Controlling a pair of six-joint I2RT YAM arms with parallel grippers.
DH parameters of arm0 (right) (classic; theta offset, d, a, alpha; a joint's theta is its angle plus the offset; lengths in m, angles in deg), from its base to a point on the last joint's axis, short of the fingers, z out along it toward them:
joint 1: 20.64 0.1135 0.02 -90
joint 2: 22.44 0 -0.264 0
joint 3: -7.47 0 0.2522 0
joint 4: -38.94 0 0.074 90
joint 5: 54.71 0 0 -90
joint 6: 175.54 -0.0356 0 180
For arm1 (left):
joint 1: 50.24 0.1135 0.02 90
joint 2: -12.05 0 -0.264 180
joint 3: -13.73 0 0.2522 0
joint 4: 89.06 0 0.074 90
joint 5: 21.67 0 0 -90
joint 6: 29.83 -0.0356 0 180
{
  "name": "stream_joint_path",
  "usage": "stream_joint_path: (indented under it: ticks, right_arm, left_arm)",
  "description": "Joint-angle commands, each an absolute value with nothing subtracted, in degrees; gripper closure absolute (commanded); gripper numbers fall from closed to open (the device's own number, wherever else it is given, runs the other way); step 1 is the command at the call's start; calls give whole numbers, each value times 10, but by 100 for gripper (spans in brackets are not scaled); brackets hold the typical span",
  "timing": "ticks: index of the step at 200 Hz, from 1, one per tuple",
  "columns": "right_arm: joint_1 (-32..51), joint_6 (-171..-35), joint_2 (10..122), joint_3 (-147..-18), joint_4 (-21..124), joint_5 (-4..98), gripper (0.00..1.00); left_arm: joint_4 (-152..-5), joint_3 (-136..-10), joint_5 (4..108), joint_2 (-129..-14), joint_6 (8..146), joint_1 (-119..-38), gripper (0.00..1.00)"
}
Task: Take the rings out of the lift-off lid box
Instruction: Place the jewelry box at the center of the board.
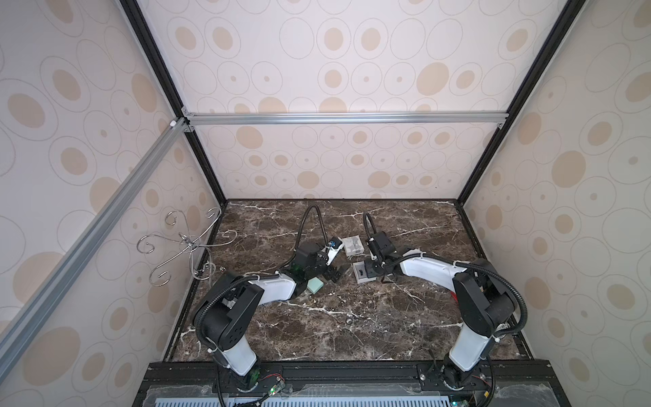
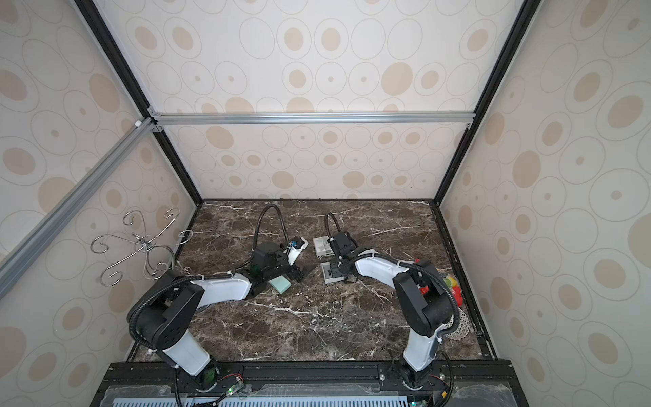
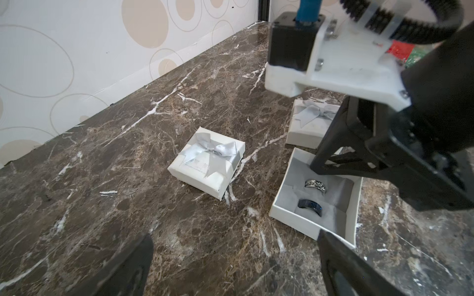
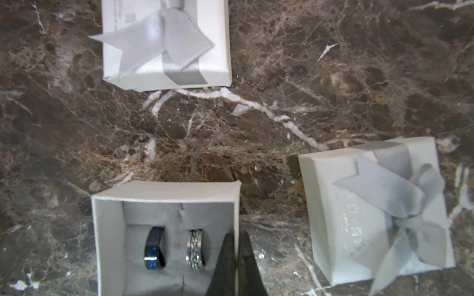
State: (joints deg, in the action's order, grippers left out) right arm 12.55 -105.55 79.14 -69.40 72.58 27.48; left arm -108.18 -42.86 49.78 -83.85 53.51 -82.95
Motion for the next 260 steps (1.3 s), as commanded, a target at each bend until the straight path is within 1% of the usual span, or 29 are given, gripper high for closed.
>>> stream_joint_path:
  ticks: [1, 52, 121, 139, 160, 174, 184, 192, 225, 232, 245, 252, 254, 255, 256, 258, 260]
  right_arm:
    - [131, -1077, 808, -710, 726, 256, 100]
    - [134, -1092, 815, -715, 719, 240, 100]
    - [134, -1091, 804, -713, 719, 247, 80]
    - [134, -1084, 792, -715, 726, 247, 77]
    - [134, -1069, 762, -716, 743, 246, 70]
    - [134, -1046, 735, -716, 750, 253, 63]
    - [134, -1024, 720, -720, 765, 266, 53]
    - [134, -1007, 710, -723, 775, 278, 48]
    - [132, -974, 701, -736, 812, 328, 33]
    - [132, -971, 705, -737, 816, 338, 29]
    - [133, -975, 711, -737, 819, 349, 19]
    - [132, -978, 713, -735, 817, 353, 13]
    - [133, -979, 714, -735, 815, 353, 9]
    - [133, -979, 713, -734, 815, 354, 5]
    - [132, -979, 714, -733, 814, 355, 2]
    - [133, -980, 714, -732, 813, 355, 0]
    - [132, -981, 714, -732, 812, 356, 0]
  left_arm:
    - [-1059, -463, 500, -856, 539, -840, 1]
    - [-1044, -478, 525, -874, 546, -851, 1]
    - [-1030, -488, 531, -885, 551, -853, 1]
    - [-1026, -493, 532, -888, 553, -854, 1]
    - [-1019, -499, 533, -890, 556, -853, 1]
    - [-1017, -502, 534, -892, 559, -854, 2]
    - [-1014, -504, 534, -895, 561, -856, 2]
    - [-1014, -503, 534, -897, 564, -857, 2]
    - [-1005, -515, 533, -909, 575, -861, 2]
    - [-1004, -517, 533, -911, 577, -863, 2]
    - [-1003, -520, 533, -912, 580, -867, 2]
    - [-1003, -520, 531, -911, 580, -868, 2]
    - [-1003, -520, 532, -911, 580, -869, 2]
    - [-1003, -520, 531, -911, 580, -868, 2]
    - [-1003, -520, 532, -911, 580, -868, 2]
    - [-1003, -521, 532, -911, 580, -869, 2]
    - [-1003, -521, 531, -911, 580, -870, 2]
